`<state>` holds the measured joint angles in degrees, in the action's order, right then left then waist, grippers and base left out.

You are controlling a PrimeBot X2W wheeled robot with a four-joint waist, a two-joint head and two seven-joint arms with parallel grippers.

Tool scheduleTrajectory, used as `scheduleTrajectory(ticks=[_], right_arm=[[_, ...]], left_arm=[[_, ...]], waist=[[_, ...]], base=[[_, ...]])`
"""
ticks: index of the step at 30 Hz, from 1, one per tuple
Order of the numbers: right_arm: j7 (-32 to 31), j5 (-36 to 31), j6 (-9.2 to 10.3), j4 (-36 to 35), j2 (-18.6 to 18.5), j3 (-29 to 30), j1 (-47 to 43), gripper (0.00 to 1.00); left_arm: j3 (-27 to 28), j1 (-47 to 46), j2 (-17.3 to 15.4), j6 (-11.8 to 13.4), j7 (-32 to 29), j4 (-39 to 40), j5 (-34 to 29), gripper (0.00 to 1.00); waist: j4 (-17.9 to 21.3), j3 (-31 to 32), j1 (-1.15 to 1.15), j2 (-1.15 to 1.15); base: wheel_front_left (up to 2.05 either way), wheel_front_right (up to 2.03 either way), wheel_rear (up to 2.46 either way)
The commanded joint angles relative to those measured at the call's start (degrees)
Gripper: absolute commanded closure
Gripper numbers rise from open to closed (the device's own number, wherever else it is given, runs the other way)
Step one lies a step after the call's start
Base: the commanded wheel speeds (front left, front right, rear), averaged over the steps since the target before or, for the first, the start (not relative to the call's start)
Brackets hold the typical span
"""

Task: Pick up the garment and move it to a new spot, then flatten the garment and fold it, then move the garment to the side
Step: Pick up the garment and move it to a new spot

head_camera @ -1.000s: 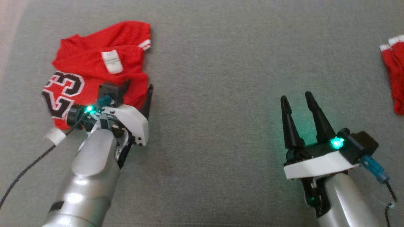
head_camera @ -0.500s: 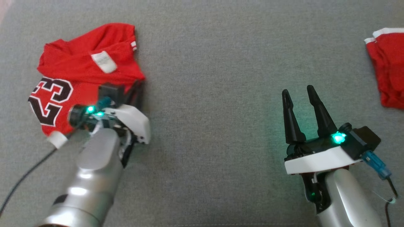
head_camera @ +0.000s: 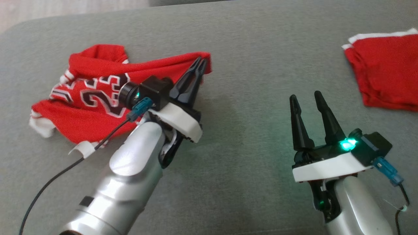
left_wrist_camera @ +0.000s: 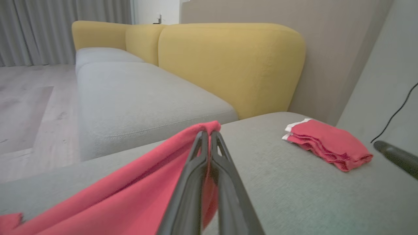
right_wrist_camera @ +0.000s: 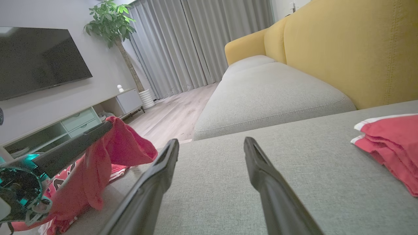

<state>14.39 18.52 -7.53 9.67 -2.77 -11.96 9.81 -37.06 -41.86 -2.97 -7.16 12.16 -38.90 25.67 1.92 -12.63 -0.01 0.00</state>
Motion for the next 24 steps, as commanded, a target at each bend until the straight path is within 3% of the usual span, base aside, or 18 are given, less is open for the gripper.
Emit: scheduleTrajectory(ticks=[1, 7, 9, 16, 17, 18, 24], right_arm=[[0.6, 0.6, 0.04, -1.9, -0.1, -1.5, 0.3, 0.0], [0.6, 2.4, 0.04, -2.7, -0.1, -3.5, 1.4, 0.0], [0.6, 3.4, 0.04, -3.1, -0.1, -4.4, 2.1, 0.0], [0.6, 5.0, 0.04, -3.6, -0.1, -5.8, 2.8, 0.0], [0.6, 5.1, 0.04, -3.7, -0.1, -5.9, 2.8, 0.0], [0.6, 5.2, 0.04, -3.8, -0.1, -5.9, 2.8, 0.0], [0.6, 5.3, 0.04, -4.1, -0.1, -5.1, 2.5, 0.0]], left_arm=[[0.7, -1.4, -0.4, -0.3, -0.1, 3.5, 0.7, 1.0], [-1.4, -3.0, 0.0, 1.7, -1.4, 8.6, 2.3, 1.0], [-3.3, -5.0, 0.1, 3.1, -1.6, 11.2, 4.0, 1.0], [-10.1, -10.4, 0.1, 7.6, -0.1, 15.5, 10.1, 1.0], [-11.1, -10.9, 0.1, 8.3, 0.2, 15.6, 10.8, 0.55], [-12.2, -11.4, 0.1, 9.0, 0.4, 15.5, 11.4, 0.0], [-17.0, -12.0, 0.1, 10.6, 1.0, 12.8, 13.4, 0.0]], waist=[[1.7, 0.2, 0.01, 0.0], [7.1, -1.0, 0.01, 0.0], [10.4, -2.2, 0.01, 0.0], [16.6, -3.9, 0.01, 0.0], [17.1, -4.2, 0.01, 0.0], [17.4, -4.3, 0.01, 0.0], [16.9, -4.3, 0.01, 0.0]], base=[[0.0, 0.0, 0.0], [0.0, 0.0, 0.0], [0.0, 0.0, 0.0], [0.0, 0.0, 0.0], [0.0, 0.0, 0.0], [0.0, 0.0, 0.0], [0.0, 0.0, 0.0]])
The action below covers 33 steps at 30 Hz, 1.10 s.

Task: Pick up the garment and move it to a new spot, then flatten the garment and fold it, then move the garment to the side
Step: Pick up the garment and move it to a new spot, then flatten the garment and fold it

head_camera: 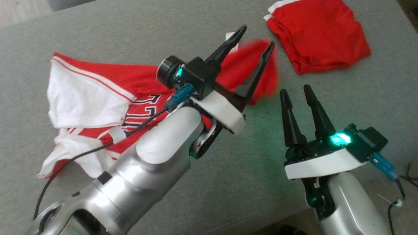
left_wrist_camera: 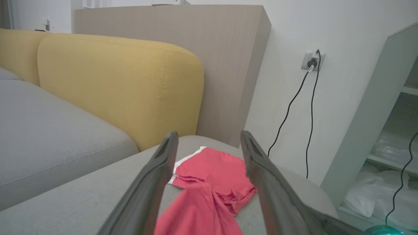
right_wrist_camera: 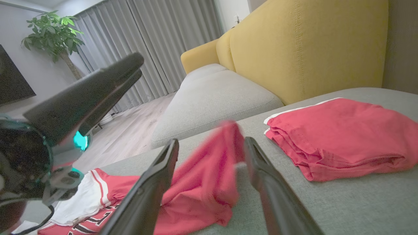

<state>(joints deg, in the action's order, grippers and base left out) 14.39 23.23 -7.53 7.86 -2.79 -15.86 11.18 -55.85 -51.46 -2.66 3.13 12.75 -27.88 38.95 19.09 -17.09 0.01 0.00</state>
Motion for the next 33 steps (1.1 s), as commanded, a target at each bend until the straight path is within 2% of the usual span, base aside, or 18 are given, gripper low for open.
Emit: scheduleTrajectory(ticks=[1, 5, 10, 19, 26, 33], right_arm=[[0.6, 0.5, 0.04, -2.3, -0.1, -0.9, 1.1, 0.0], [0.6, -0.3, 0.04, -2.0, -0.1, -0.6, 0.7, 0.0], [0.6, -1.5, 0.04, -1.7, -0.1, 0.5, 0.0, 0.0], [0.6, -4.1, 0.04, -0.6, -0.1, 3.7, -2.9, 0.0], [0.6, -4.5, 0.04, -0.1, -0.1, 3.9, -4.3, 0.0], [0.6, -4.7, 0.04, 0.2, -0.1, 2.9, -3.8, 0.0]], left_arm=[[1.3, -2.3, -0.2, 0.4, 0.6, 1.0, 0.3, 0.0], [0.9, -1.8, -0.2, 0.6, 1.4, -2.0, 0.4, 0.0], [4.1, 0.9, -1.7, 1.1, 2.1, -3.8, 0.3, 0.0], [14.3, 14.5, -8.1, 4.0, 2.2, 4.2, -5.3, 0.0], [23.2, 29.2, -12.0, 5.1, 2.2, 11.5, -7.5, 0.0], [27.0, 34.0, -11.8, 3.9, 2.2, 14.1, -9.9, 0.0]], waist=[[-0.9, 0.2, -0.01, 0.0], [-3.6, 1.2, -0.01, 0.0], [-8.0, 3.2, -0.01, 0.0], [-17.0, 7.2, -0.01, 0.0], [-19.8, 8.9, -0.01, 0.0], [-19.3, 8.2, -0.01, 0.0]], base=[[0.0, 0.0, 0.0], [0.0, 0.0, 0.0], [0.0, 0.0, 0.0], [0.0, 0.0, 0.0], [0.0, 0.0, 0.0], [0.0, 0.0, 0.0]])
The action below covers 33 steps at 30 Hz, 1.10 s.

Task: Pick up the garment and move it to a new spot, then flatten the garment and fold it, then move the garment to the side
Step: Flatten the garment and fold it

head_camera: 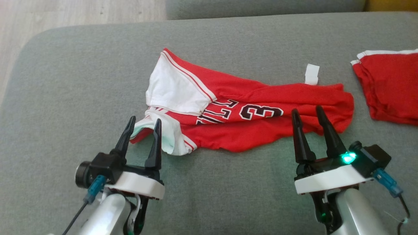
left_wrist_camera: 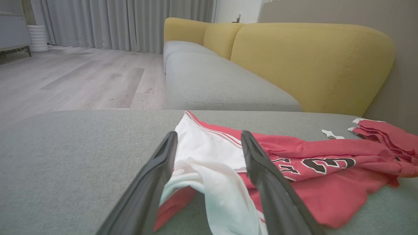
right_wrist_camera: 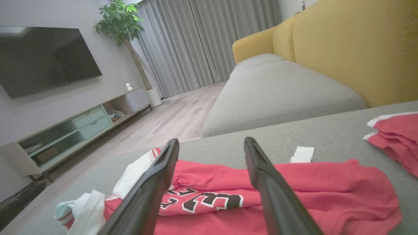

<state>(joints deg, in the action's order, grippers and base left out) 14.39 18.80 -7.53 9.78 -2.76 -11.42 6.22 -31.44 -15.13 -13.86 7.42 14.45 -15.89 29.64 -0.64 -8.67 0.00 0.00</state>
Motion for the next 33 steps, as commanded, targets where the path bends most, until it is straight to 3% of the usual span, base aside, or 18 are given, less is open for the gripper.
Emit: scheduleTrajectory(ticks=[1, 11, 22, 24, 30, 33], right_arm=[[0.6, -0.2, 0.04, -1.7, -0.1, -1.6, 1.2, 0.0], [0.6, 0.0, 0.04, -1.9, -0.1, -1.8, 1.9, 0.0], [0.6, 0.7, 0.04, -2.9, -0.1, -1.7, 3.3, 0.0], [0.6, 0.9, 0.04, -3.1, -0.1, -1.6, 3.5, 0.0], [0.6, 1.3, 0.04, -3.4, -0.1, -1.1, 3.9, 0.0], [0.6, 1.3, 0.04, -3.4, -0.1, -1.0, 3.8, 0.0]], left_arm=[[2.9, -2.3, -0.4, -0.6, 0.5, 2.2, -0.8, 0.0], [2.4, -6.3, 1.0, -3.1, 0.5, 0.9, -4.4, 0.0], [-6.1, -19.2, 2.5, -6.6, -7.4, -8.0, -11.8, 0.0], [-7.3, -20.6, 2.2, -6.4, -9.6, -10.6, -13.3, 0.0], [-7.1, -23.2, 0.9, -1.7, -12.1, -16.6, -16.1, 0.0], [-7.2, -23.4, 0.5, -0.9, -13.0, -18.5, -16.4, 0.0]], waist=[[0.7, -0.3, 0.0, 0.0], [4.0, -1.6, 0.0, 0.0], [7.9, -6.3, 0.0, 0.0], [8.4, -7.1, 0.0, 0.0], [9.0, -8.2, 0.0, 0.0], [9.0, -8.1, 0.0, 0.0]], base=[[0.0, 0.0, 0.0], [0.0, 0.0, 0.0], [0.0, 0.0, 0.0], [0.0, 0.0, 0.0], [0.0, 0.0, 0.0], [0.0, 0.0, 0.0]])
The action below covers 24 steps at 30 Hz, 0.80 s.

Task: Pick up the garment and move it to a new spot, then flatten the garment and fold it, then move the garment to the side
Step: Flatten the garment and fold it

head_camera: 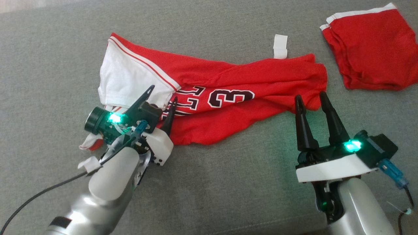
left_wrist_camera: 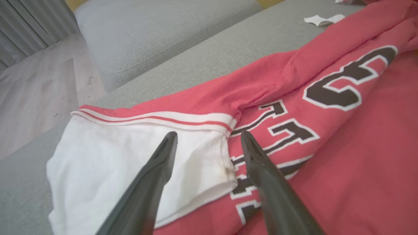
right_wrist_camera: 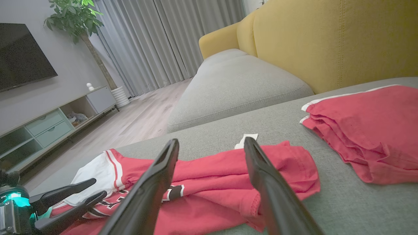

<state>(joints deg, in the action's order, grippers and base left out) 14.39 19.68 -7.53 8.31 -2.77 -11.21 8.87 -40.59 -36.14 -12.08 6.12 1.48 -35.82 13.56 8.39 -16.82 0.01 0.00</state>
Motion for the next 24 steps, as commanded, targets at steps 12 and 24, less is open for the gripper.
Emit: scheduleTrajectory(ticks=[12, 24], right_arm=[[0.6, 0.8, 0.04, -1.5, -0.1, -1.2, 1.3, 0.0], [0.6, 1.0, 0.04, -1.0, -0.1, -1.2, 1.3, 0.0]], left_arm=[[0.2, -2.7, -1.5, -1.0, -2.3, -2.2, 0.3, 0.0], [0.6, -3.6, -2.3, -1.3, -0.2, -1.0, 1.4, 1.0]], waist=[[-0.6, 0.4, -0.01, 0.0], [-0.3, 1.3, -0.01, 0.0]], base=[[0.0, 0.0, 0.0], [0.0, 0.0, 0.0]])
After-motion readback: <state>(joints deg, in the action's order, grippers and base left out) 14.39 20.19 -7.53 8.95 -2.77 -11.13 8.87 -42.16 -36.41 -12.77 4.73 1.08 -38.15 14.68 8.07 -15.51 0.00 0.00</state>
